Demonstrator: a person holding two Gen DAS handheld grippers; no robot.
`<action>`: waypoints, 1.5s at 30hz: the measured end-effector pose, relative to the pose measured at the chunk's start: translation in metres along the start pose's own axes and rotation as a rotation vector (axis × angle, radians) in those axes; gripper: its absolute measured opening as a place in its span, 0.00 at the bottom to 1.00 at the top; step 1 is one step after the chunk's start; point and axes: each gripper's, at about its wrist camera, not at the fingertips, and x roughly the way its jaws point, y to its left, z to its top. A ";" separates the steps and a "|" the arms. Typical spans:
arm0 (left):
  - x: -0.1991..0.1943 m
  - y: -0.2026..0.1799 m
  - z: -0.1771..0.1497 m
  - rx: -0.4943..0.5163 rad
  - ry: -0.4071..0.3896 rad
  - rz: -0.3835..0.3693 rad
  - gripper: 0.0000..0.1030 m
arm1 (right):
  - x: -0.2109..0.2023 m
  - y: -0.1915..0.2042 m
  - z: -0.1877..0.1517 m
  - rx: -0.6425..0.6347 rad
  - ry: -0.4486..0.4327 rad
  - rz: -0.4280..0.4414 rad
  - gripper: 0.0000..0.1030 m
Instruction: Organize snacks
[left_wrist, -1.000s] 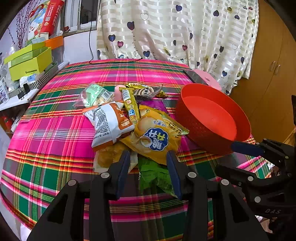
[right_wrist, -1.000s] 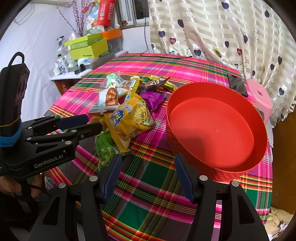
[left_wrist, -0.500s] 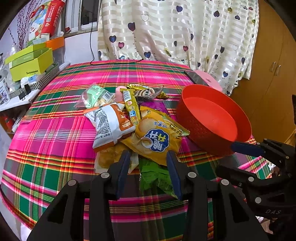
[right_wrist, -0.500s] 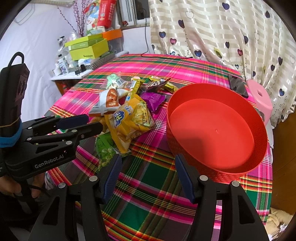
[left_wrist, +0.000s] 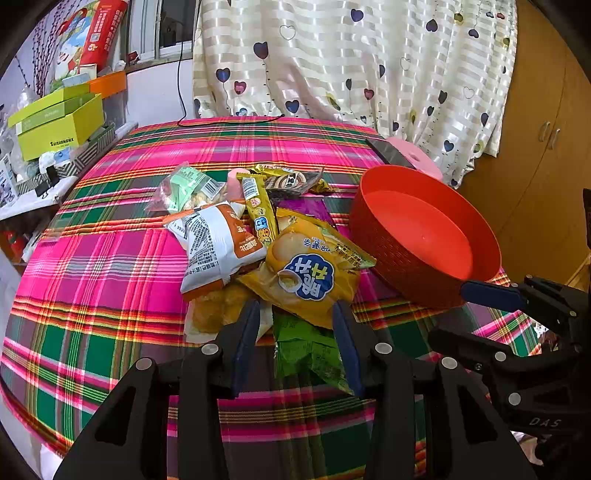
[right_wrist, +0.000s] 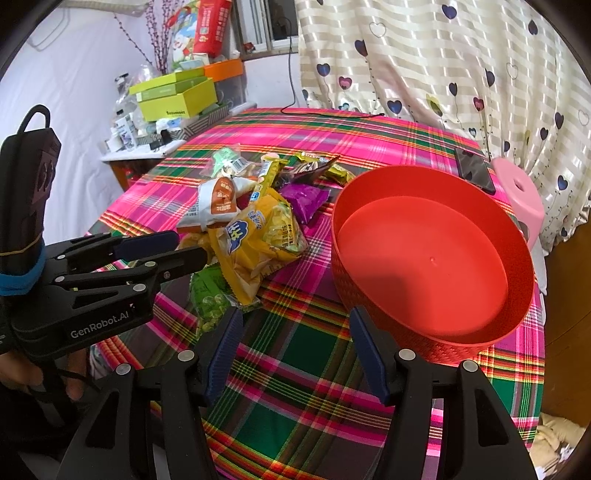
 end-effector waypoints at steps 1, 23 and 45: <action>0.000 0.000 0.000 -0.001 0.001 -0.001 0.41 | 0.000 0.000 0.000 0.000 0.000 0.000 0.58; -0.004 0.003 -0.001 -0.008 -0.008 0.004 0.41 | -0.001 0.001 0.000 0.000 -0.002 0.002 0.58; -0.004 0.034 -0.001 -0.064 0.002 0.030 0.41 | -0.004 0.007 0.012 -0.013 -0.023 0.023 0.58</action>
